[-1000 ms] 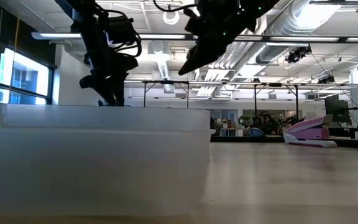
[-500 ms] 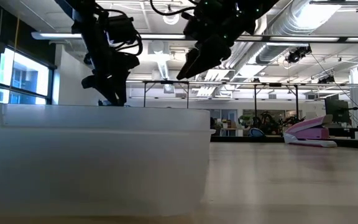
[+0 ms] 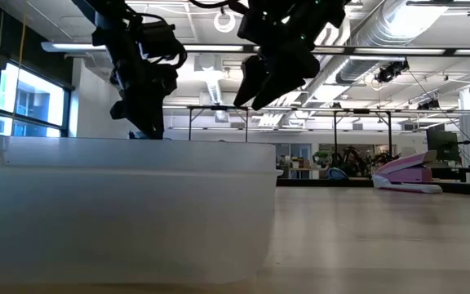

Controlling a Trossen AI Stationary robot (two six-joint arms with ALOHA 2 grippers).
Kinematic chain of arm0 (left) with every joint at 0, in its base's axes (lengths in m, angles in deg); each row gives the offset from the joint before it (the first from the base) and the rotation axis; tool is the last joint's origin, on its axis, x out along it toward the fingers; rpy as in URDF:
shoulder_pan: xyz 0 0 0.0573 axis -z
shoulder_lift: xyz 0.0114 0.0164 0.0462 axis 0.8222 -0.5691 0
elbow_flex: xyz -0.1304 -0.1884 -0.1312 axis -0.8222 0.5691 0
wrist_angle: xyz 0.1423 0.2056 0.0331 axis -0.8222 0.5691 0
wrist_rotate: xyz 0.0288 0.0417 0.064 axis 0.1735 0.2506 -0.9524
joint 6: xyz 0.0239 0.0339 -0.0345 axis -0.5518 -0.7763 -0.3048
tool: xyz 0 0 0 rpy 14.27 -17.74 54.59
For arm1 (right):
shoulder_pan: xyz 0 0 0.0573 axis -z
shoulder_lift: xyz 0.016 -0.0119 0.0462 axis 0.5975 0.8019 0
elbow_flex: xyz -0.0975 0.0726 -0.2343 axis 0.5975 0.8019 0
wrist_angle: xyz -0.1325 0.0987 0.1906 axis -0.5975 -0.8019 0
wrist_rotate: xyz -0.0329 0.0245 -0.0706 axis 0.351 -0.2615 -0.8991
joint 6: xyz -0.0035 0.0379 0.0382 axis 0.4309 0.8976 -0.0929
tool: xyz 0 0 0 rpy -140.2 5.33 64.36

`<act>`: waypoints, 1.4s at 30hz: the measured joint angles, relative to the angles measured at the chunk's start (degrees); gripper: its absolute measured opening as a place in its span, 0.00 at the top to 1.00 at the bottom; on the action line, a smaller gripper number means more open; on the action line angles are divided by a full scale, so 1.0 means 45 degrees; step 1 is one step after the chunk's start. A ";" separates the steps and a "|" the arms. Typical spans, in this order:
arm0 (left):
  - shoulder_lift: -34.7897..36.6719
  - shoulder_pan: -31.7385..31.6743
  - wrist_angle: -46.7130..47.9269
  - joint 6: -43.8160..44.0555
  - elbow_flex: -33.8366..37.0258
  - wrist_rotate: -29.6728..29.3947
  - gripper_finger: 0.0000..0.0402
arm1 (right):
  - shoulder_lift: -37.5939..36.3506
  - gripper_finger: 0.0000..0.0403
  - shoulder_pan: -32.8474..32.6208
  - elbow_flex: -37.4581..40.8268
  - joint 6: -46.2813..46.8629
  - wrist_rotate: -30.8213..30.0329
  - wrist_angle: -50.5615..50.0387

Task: Pack school essentials
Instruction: Put the yellow crayon box into the supply box

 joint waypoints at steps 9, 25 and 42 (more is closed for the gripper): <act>0.0000 0.0673 0.0006 -0.0003 0.0000 -0.0066 0.61 | 0.0421 0.01 -0.0468 0.0005 -0.0005 -0.0677 -0.0735; 0.0000 0.1016 -0.0126 0.0033 0.0000 -0.0399 0.61 | 0.2606 0.09 -0.0468 0.0010 -0.0662 -0.0918 -0.0697; 0.0000 0.1016 -0.0102 0.0243 0.0000 -0.0398 0.61 | 0.2554 0.53 -0.0468 0.0010 -0.0657 -0.1350 -0.0762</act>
